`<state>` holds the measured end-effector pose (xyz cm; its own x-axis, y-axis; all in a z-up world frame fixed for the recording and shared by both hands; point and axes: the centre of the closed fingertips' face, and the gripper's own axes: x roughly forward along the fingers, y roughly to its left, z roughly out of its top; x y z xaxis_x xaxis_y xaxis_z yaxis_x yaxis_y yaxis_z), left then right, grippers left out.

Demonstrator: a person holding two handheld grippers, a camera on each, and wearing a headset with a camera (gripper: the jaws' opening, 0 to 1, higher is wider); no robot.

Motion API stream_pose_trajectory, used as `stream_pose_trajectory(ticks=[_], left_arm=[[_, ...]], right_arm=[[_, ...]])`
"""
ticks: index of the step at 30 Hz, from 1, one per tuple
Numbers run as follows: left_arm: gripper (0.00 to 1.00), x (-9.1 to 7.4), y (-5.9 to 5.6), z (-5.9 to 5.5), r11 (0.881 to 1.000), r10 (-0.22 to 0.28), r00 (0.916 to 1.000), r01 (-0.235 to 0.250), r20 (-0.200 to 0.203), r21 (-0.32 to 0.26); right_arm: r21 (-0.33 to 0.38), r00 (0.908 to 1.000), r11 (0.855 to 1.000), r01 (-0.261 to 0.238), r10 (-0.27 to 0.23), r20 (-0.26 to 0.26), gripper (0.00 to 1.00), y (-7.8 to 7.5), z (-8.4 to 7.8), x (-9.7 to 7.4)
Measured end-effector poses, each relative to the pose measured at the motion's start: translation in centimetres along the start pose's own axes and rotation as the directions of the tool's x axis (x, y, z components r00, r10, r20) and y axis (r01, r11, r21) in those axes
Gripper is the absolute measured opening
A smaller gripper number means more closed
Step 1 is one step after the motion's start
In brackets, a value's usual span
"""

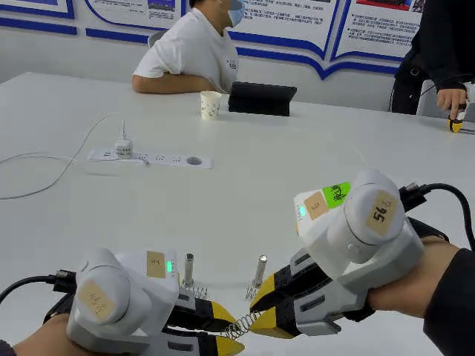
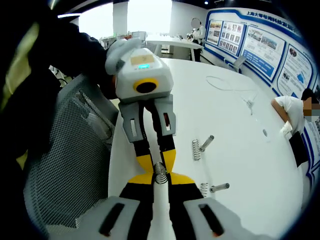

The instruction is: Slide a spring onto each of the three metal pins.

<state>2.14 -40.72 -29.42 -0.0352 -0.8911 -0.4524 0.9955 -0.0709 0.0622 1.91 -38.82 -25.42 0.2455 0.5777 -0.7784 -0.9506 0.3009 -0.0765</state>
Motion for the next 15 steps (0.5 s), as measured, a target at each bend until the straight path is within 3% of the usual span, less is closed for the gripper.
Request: stream_pose_trajectory(ticks=[4, 15], left_arm=[[0.11, 0.06, -0.12, 0.1, 1.0, -0.002, 1.0, 0.002, 0.005, -0.001], [0.11, 0.07, -0.1, 0.16, 1.0, 0.002, 1.0, -0.002, 0.009, -0.003]], right_arm=[[-0.005, 1.0, 1.0, 0.0, 0.0, 0.001, 0.11, 0.07, 0.52, 0.15], [0.022, 0.9991, 1.0, -0.012, 0.013, -0.04, 0.14, 0.03, -0.31, 0.58]])
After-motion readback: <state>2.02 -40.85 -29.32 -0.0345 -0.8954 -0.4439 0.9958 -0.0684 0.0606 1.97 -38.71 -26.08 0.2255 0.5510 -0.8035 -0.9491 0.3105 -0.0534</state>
